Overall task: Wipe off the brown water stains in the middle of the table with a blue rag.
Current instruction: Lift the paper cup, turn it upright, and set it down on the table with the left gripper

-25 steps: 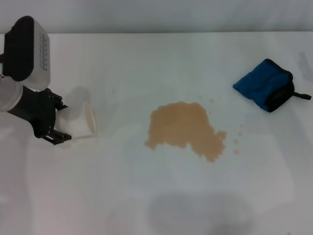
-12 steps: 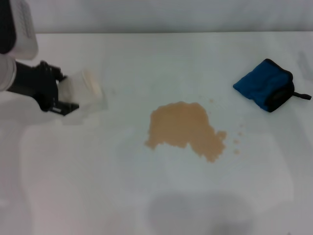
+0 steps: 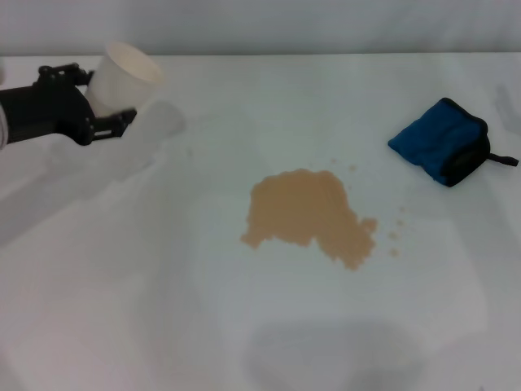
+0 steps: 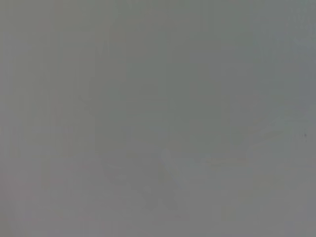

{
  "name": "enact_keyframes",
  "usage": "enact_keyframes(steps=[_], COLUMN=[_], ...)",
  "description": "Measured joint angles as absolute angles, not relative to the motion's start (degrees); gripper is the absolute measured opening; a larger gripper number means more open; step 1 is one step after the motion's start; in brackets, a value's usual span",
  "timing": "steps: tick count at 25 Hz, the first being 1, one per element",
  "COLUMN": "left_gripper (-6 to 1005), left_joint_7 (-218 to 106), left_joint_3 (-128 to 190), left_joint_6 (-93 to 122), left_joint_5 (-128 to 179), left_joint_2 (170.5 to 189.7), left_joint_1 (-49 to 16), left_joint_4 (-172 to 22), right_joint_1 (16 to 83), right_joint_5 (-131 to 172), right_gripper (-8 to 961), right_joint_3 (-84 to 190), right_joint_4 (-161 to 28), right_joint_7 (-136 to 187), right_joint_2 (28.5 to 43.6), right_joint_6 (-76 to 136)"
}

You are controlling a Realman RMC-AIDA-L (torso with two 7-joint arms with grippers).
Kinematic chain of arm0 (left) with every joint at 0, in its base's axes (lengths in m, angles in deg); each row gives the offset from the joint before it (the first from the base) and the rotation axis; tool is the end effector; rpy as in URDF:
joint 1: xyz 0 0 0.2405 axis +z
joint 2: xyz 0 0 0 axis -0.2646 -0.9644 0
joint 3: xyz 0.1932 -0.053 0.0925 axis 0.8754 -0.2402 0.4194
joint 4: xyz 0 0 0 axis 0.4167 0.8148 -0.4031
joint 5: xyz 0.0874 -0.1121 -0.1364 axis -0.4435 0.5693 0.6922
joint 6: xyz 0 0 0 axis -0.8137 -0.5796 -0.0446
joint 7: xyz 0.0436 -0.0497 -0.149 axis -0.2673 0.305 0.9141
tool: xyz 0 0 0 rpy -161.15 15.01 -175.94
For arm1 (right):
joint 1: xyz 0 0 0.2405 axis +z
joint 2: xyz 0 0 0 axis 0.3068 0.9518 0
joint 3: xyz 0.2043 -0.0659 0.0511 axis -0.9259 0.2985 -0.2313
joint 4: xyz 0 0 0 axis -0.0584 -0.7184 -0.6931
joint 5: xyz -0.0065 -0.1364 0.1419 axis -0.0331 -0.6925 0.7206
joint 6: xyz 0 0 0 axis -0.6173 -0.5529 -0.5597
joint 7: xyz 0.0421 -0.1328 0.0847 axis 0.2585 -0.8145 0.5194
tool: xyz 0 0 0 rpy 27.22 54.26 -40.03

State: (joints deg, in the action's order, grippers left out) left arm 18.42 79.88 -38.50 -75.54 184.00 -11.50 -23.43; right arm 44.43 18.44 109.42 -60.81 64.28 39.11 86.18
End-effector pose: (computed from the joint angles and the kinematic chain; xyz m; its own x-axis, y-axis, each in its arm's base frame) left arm -0.2369 0.3759 0.0379 0.9687 0.1323 0.2101 0.2380 -0.7350 -0.6349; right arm 0.3073 0.3567 0.0784 0.3912 0.0805 -0.9168 -0.9122 -0.0982 -0.3978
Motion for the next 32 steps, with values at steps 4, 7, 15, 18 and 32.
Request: enact_keyframes(steps=[4, 7, 15, 18, 32], left_gripper=[735, 735, 736, 736, 738], left_joint_7=[9.7, 2.4, -15.5, -18.6, -38.4], left_joint_3=[79.4, 79.1, 79.0, 79.0, 79.1], left_joint_6=[-37.2, -36.4, -36.1, -36.2, -35.1], left_joint_5=[-61.8, -52.7, -29.9, -26.1, -13.7], left_joint_2=[183.97, 184.0, 184.18, 184.23, 184.65], left_joint_1=[-9.5, -8.4, -7.4, -7.3, -10.6], left_joint_4=[-31.0, -37.7, -53.2, -55.9, -69.9], right_joint_1=[44.5, 44.6, 44.9, 45.0, 45.4], right_joint_5=[18.4, 18.5, 19.1, 19.5, 20.4], right_gripper=[705, 705, 705, 705, 705], right_joint_3=[109.4, 109.4, 109.4, 109.4, 109.4], right_joint_4=[-60.5, -60.4, -60.4, -60.4, -60.4], right_joint_7=[64.3, 64.3, 64.3, 64.2, 64.2], right_joint_2=[39.12, 39.13, 39.07, 39.05, 39.04], right_joint_6=[85.5, 85.3, 84.6, 84.4, 83.7])
